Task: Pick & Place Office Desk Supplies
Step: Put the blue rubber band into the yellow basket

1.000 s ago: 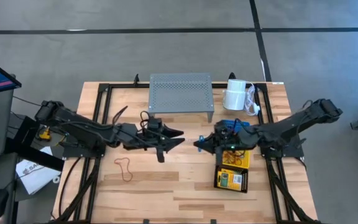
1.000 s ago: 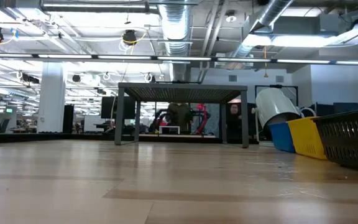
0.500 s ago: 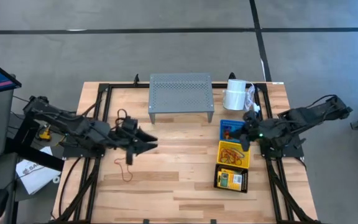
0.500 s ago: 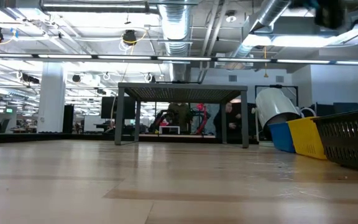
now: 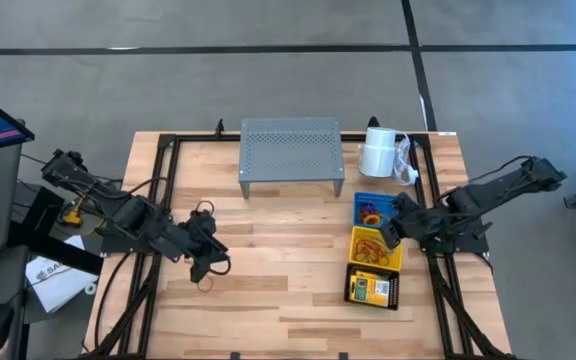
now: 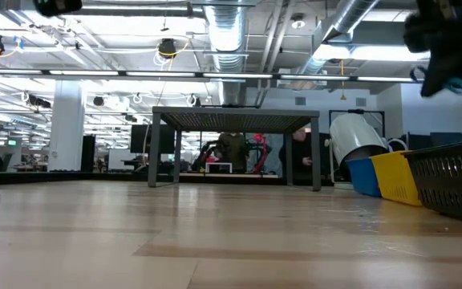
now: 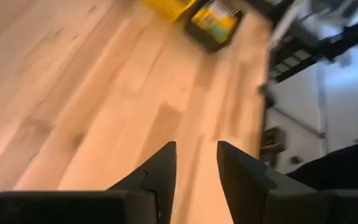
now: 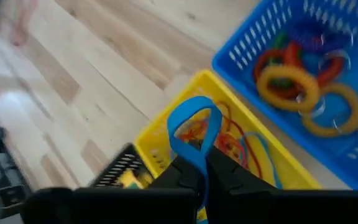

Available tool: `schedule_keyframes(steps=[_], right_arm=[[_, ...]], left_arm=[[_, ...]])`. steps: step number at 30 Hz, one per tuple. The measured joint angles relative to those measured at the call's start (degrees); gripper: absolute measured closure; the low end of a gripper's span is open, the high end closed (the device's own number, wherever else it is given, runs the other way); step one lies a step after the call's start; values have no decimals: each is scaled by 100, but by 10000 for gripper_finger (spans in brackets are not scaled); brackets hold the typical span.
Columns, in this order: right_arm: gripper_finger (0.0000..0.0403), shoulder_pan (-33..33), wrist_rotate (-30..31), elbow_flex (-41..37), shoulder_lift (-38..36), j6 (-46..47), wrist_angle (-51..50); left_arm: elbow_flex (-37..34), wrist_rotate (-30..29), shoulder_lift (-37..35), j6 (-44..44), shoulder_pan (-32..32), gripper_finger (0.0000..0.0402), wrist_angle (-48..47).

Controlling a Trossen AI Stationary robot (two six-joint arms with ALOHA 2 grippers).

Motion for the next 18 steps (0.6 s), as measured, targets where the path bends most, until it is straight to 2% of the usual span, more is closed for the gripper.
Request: schedule_keyframes(steps=[9, 18], right_arm=[[403, -6, -467, -468, 548, 249, 485], [403, -6, -971, -466, 1505, 71, 849]], left_arm=[[0, -80, -2, -586, 17, 296, -861], [0, -80, -2, -615, 17, 296, -896]])
